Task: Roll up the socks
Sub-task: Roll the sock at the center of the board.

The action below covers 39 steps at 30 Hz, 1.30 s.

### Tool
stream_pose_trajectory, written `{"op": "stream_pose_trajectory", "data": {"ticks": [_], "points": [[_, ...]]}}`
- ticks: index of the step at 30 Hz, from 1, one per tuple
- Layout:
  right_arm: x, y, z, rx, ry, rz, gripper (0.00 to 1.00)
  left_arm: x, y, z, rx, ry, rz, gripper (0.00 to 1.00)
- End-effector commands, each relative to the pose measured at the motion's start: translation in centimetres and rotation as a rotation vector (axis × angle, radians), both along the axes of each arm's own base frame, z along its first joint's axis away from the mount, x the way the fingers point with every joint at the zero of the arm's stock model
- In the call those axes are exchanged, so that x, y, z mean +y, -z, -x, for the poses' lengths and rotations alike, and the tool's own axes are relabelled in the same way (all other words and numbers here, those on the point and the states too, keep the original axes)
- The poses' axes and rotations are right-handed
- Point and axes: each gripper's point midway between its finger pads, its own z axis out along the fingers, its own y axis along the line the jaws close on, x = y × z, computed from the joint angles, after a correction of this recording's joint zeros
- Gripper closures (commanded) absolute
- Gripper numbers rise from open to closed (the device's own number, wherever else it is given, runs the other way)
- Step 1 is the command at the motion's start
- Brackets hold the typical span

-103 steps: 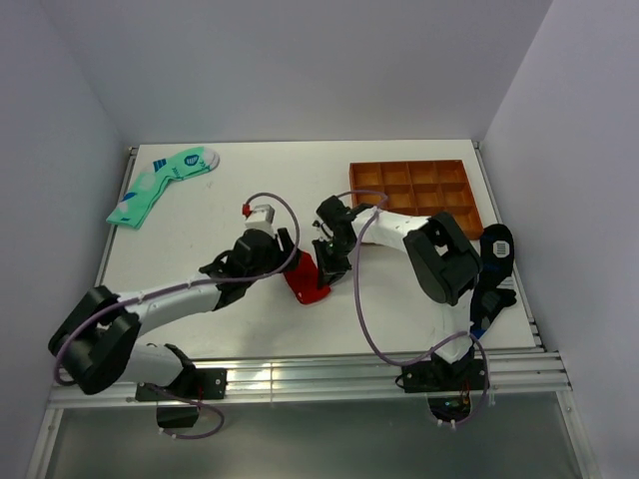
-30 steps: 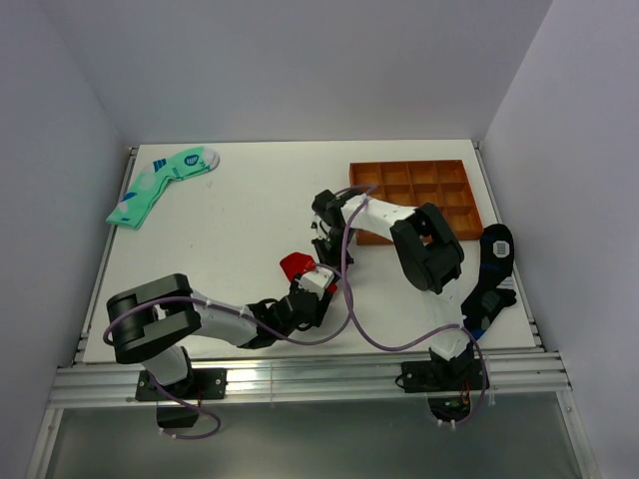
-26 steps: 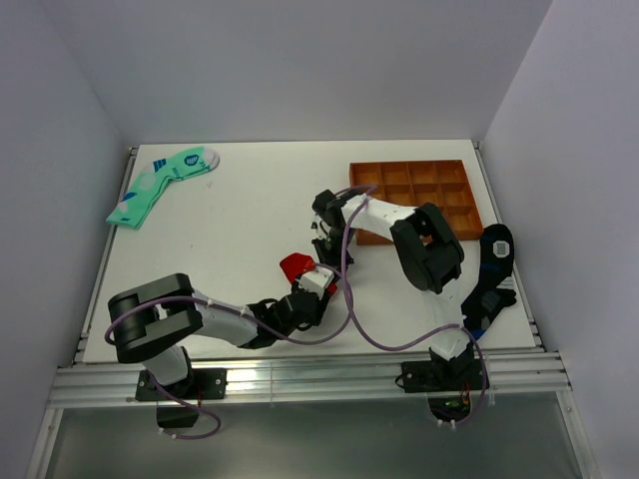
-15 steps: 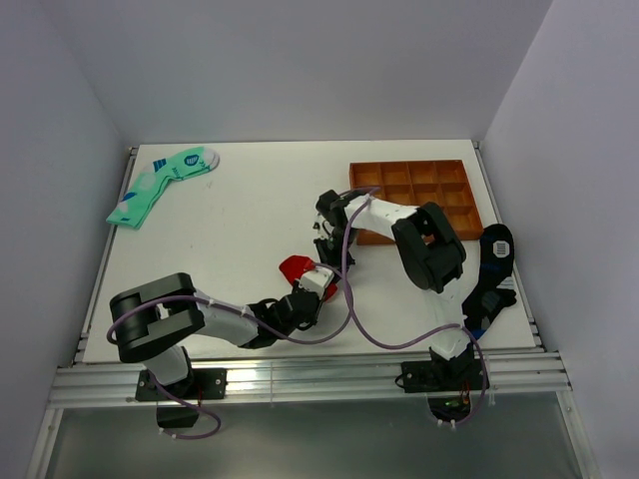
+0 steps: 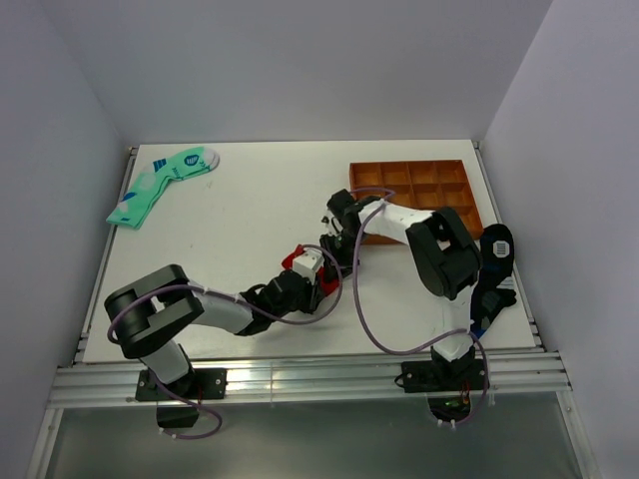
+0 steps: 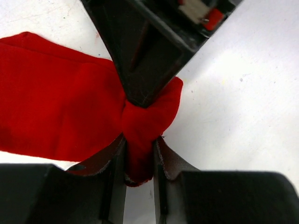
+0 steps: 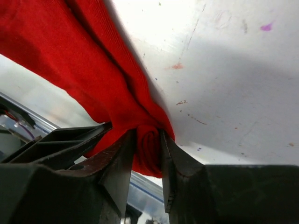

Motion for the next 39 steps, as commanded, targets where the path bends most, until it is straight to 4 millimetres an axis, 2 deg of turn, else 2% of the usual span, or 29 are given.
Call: {"op": "stream_pose_trajectory", "data": {"ticks": [1,6,14,15,17,21,22,23,25,26,27,28,29,30,32,34,35,36,37,39], "points": [[1.1,-0.9,-1.7,-0.094,0.036,-0.074,0.62,1.1,3.1,1.2,0.155,0.033,-0.037,1.00],[1.6,-2.7,-3.7,-0.182,0.106,-0.149,0.56,2.1,4.0,1.1,0.250,0.021,0.000,1.00],[0.6,-6.2,-7.5,-0.407,0.212,-0.265,0.52,2.9,4.6,1.9,0.394,0.048,0.073,1.00],[0.4,-5.9,-7.2,-0.414,0.218,-0.274,0.52,3.1,4.6,2.0,0.407,0.048,0.080,1.00],[0.8,-7.6,-8.0,-0.485,0.209,-0.348,0.52,3.1,4.6,2.4,0.445,0.065,0.095,1.00],[0.8,-7.9,-7.5,-0.568,0.193,-0.416,0.52,3.8,4.8,2.5,0.518,0.070,0.122,1.00],[1.1,-8.2,-6.9,-0.564,0.175,-0.464,0.52,3.9,4.7,2.7,0.538,0.074,0.131,1.00],[1.7,-9.3,-7.3,-0.626,0.161,-0.526,0.52,4.0,4.7,2.7,0.554,0.076,0.139,1.00],[1.3,-8.8,-6.3,-0.643,0.174,-0.552,0.52,4.7,4.5,2.8,0.600,0.076,0.160,1.00],[1.7,-9.8,-6.6,-0.702,0.158,-0.604,0.52,5.0,4.5,2.8,0.617,0.071,0.163,1.00],[1.3,-8.9,-5.8,-0.698,0.158,-0.606,0.52,5.3,4.2,3.0,0.647,0.083,0.189,1.00],[1.4,-9.2,-5.5,-0.713,0.158,-0.633,0.52,5.4,4.1,3.0,0.662,0.083,0.201,1.00],[1.8,-10.7,-5.6,-0.779,0.133,-0.703,0.52,5.5,3.9,3.0,0.673,0.085,0.207,1.00],[1.5,-9.8,-4.8,-0.774,0.140,-0.710,0.52,5.9,4.0,2.9,0.693,0.074,0.207,1.00],[1.7,-11.1,-4.7,-0.834,0.128,-0.770,0.52,6.0,4.1,3.3,0.734,0.086,0.214,1.00],[1.7,-10.7,-4.0,-0.832,0.121,-0.802,0.51,6.1,4.0,3.4,0.776,0.099,0.234,1.00],[1.9,-11.5,-4.0,-0.872,0.106,-0.838,0.51,6.2,4.1,3.4,0.786,0.093,0.240,1.00],[2.1,-11.4,-3.5,-0.856,0.091,-0.864,0.51,6.3,4.4,3.5,0.812,0.080,0.247,1.00],[2.3,-12.4,-3.4,-0.903,0.070,-0.912,0.50,5.9,4.1,3.4,0.813,0.096,0.267,1.00],[2.6,-11.6,-3.0,-0.884,0.051,-0.945,0.50,5.8,3.9,4.1,0.842,0.110,0.307,1.00]]}}
